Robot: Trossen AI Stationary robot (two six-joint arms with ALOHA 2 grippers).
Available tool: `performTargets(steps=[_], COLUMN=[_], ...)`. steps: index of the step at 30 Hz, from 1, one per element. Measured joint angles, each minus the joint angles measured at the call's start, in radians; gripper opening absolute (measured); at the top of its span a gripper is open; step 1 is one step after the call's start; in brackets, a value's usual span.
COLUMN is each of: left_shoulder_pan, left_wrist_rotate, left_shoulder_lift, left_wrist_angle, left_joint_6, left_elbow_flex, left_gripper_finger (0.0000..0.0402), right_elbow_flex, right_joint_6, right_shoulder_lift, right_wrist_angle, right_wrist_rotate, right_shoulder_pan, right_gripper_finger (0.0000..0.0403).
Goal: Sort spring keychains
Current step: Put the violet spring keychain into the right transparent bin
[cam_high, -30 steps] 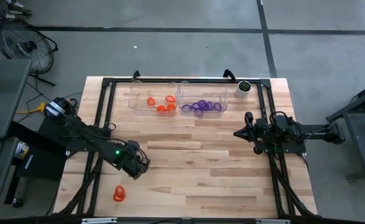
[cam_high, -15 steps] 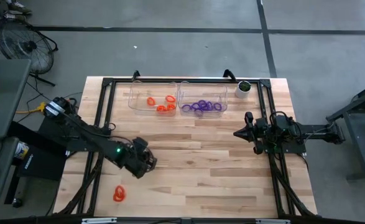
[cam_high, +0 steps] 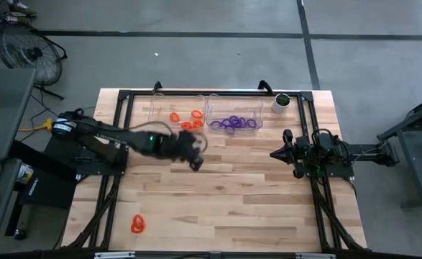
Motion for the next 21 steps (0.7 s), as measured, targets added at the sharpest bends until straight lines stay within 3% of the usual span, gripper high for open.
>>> performTargets(steps=[8, 21], left_shoulder_pan=[0.248, 0.507], left_wrist_rotate=[0.099, 0.27], left_shoulder_lift=[0.088, 0.365], left_wrist_angle=[0.017, -0.017], left_joint_6=[0.294, 0.508], left_elbow_flex=[0.199, 0.534], left_gripper_finger=[0.0, 0.0], right_elbow_flex=[0.0, 0.0], right_joint_6=[0.0, 0.0], right_shoulder_lift=[0.0, 0.0], right_wrist_angle=[0.0, 0.0], right_wrist_rotate=[0.0, 0.0], right_shoulder_pan=[0.0, 0.0], right_gripper_finger=[0.0012, 0.0012])
